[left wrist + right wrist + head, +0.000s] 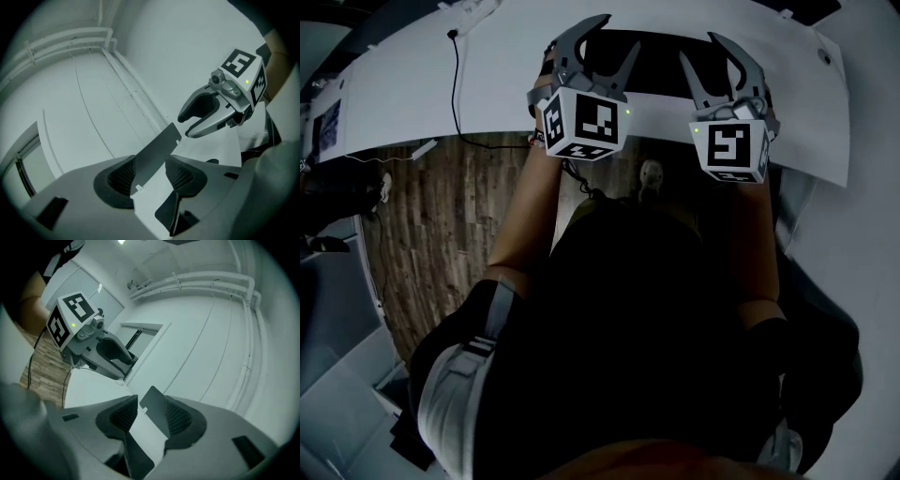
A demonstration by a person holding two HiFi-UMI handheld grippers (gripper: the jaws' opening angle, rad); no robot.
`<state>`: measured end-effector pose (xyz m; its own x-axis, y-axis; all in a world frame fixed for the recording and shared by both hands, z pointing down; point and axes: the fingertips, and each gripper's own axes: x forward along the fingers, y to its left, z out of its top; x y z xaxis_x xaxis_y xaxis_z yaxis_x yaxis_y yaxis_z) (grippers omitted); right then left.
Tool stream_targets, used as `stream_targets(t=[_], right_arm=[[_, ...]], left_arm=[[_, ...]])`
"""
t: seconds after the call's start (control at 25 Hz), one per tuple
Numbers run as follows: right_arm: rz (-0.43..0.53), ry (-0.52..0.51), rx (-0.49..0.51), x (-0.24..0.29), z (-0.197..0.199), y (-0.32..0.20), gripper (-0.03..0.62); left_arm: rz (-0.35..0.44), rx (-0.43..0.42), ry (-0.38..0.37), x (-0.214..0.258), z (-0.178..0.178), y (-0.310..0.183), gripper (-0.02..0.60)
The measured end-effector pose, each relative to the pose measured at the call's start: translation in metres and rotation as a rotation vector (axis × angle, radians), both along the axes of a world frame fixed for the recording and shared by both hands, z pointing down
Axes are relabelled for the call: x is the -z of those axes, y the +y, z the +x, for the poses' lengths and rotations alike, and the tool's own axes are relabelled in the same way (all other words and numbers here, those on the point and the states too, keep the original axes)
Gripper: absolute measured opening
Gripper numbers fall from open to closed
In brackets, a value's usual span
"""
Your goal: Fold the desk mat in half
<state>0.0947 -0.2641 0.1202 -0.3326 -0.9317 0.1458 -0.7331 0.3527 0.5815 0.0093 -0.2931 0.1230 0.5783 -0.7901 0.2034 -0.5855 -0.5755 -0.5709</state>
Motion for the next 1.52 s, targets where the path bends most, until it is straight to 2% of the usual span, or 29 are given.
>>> stream_targets(t=[0.44,0.76,0.96,1.16,1.28,1.52], right_arm=[[0.053,-0.003,-0.062,0.029,-0.050,0.102,0.189],[0.091,-0.005,-0.059,0.051,-0.066,0.148,0.189],[0.124,0.017,-0.032,0.064,-0.068,0.148,0.189],[0.156,0.018,0.007,0.081,-0.065,0.184,0.187],[0.167,0.010,0.026,0.083,-0.057,0.201,0.187],[0.182,-0.024,0.074,0.084,-0.050,0.230,0.163]], left_arm=[[0.066,-0.146,0.084,0.039,-0.042,0.103,0.209],[0.117,-0.224,0.121,0.051,-0.050,0.147,0.209],[0.152,-0.267,0.148,0.065,-0.043,0.153,0.207],[0.198,-0.278,0.163,0.086,-0.034,0.190,0.179],[0.214,-0.260,0.162,0.090,-0.026,0.207,0.146],[0.242,-0.223,0.162,0.092,-0.019,0.242,0.118]])
